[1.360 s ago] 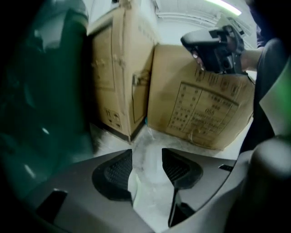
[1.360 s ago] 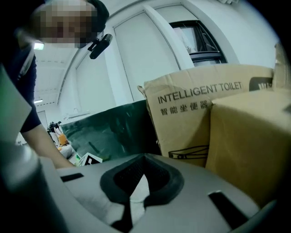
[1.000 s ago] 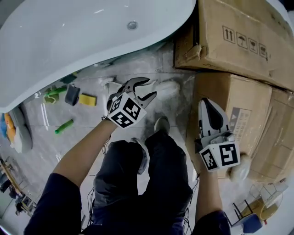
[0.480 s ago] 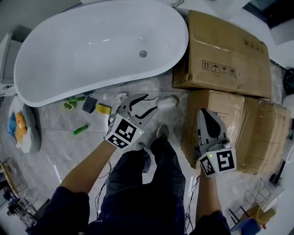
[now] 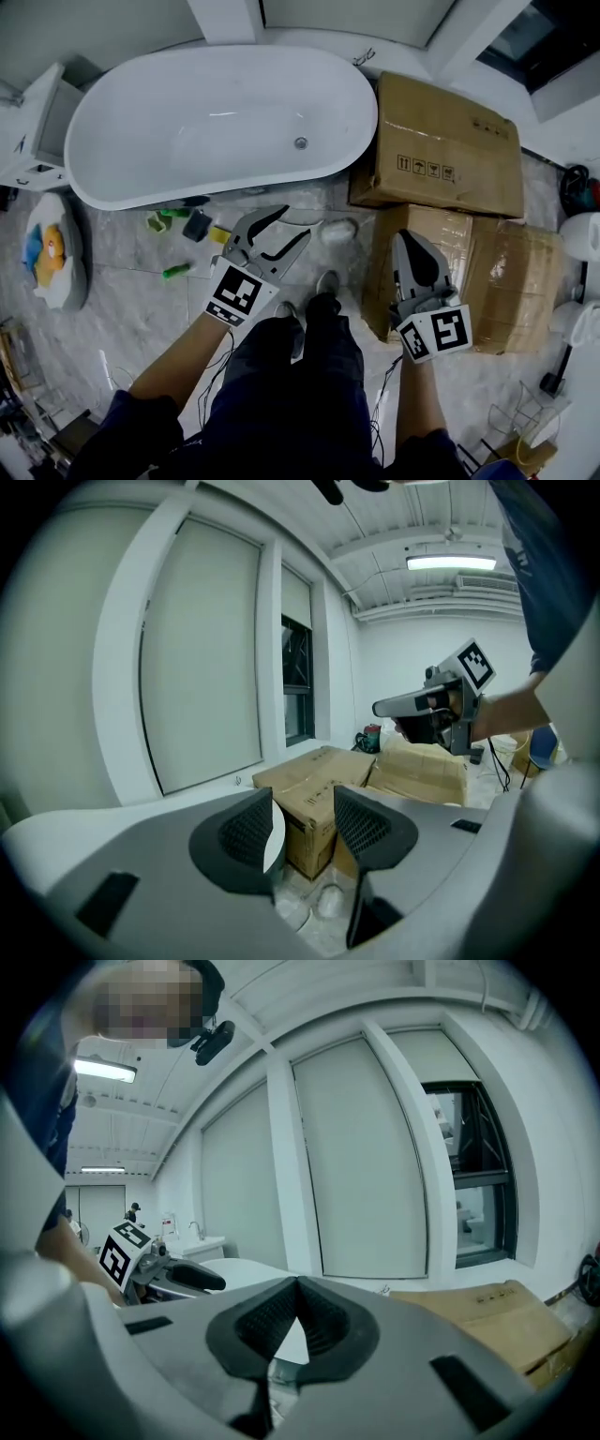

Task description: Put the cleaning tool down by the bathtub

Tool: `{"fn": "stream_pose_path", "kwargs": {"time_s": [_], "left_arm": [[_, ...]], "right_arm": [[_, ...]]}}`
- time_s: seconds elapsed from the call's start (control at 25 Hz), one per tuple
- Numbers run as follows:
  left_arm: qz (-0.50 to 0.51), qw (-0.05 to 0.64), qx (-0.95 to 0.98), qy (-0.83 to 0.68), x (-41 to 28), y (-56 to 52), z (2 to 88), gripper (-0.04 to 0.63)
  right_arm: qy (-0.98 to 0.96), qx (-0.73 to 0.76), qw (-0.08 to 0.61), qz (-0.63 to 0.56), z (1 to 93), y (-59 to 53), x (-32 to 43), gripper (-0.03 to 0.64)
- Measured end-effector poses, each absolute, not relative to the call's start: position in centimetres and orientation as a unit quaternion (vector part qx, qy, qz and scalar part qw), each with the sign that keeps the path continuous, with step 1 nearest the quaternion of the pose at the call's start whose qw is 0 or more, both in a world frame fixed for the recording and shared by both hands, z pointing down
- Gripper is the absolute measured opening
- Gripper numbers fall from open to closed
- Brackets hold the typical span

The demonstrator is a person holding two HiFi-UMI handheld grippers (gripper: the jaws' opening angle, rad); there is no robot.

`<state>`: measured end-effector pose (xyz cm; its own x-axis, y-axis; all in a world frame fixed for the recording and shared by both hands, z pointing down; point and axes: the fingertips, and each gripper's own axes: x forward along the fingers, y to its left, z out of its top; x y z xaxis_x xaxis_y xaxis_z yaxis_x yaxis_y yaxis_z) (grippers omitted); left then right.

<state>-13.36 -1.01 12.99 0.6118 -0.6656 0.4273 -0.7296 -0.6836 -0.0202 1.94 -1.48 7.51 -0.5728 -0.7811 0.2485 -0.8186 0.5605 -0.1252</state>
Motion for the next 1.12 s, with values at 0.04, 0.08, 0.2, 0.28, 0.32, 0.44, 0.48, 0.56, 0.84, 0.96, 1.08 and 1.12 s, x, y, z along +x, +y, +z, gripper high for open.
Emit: {"fn": "stream_pose_path", "kwargs": {"time_s": [0.04,0.08,0.2,0.28,0.32,0.44,0.48,0.56,0.84,0.96,1.08,1.12], "left_arm": [[0.199,0.077,0.893,-0.395,-13.5,-0.5,11.6,0.221],[0.194,0.075,0.893,-0.399,-13.6,0.1,10.4,0.221],[0.184,0.064,0.893,-0.405,-13.8,1.8,6.9,0.219],[0.176,0.056,0.893,-0.410,-14.1,2.8,4.7,0.221],[0.172,0.054,0.892,-0.414,-14.3,3.2,3.8,0.221],[0.159,0.047,0.890,-0.425,-15.1,4.3,1.4,0.221],[0.156,0.045,0.889,-0.427,-15.3,4.7,0.9,0.221],[0.152,0.040,0.889,-0.430,-15.4,5.5,-0.2,0.221],[0.135,0.027,0.890,-0.435,-16.3,8.0,-3.2,0.219],[0.133,0.021,0.891,-0.434,-16.2,8.6,-3.8,0.196],[0.130,0.015,0.891,-0.434,-16.2,9.0,-4.4,0.173],[0.129,0.014,0.891,-0.434,-16.2,9.1,-4.6,0.166]], "right_arm": [[-0.881,0.452,0.081,0.111,6.5,-1.0,1.8,0.003],[-0.884,0.449,0.081,0.108,5.6,-0.4,1.7,0.003],[-0.888,0.441,0.082,0.100,3.3,1.2,1.4,0.003],[-0.891,0.437,0.081,0.094,1.9,2.1,1.2,0.003],[-0.892,0.436,0.080,0.092,1.2,2.5,1.1,0.003],[-0.894,0.432,0.081,0.085,-0.1,3.4,0.8,0.003],[-0.895,0.431,0.080,0.083,-0.5,3.7,0.7,0.003],[-0.896,0.429,0.078,0.082,-1.3,4.4,0.5,0.003],[-0.902,0.421,0.065,0.071,-4.3,6.6,-1.0,0.003],[-0.903,0.419,0.060,0.071,-4.9,7.2,-1.3,0.003],[-0.905,0.415,0.056,0.068,-5.5,7.7,-1.6,0.003],[-0.906,0.415,0.055,0.068,-5.6,7.9,-1.7,0.003]]}}
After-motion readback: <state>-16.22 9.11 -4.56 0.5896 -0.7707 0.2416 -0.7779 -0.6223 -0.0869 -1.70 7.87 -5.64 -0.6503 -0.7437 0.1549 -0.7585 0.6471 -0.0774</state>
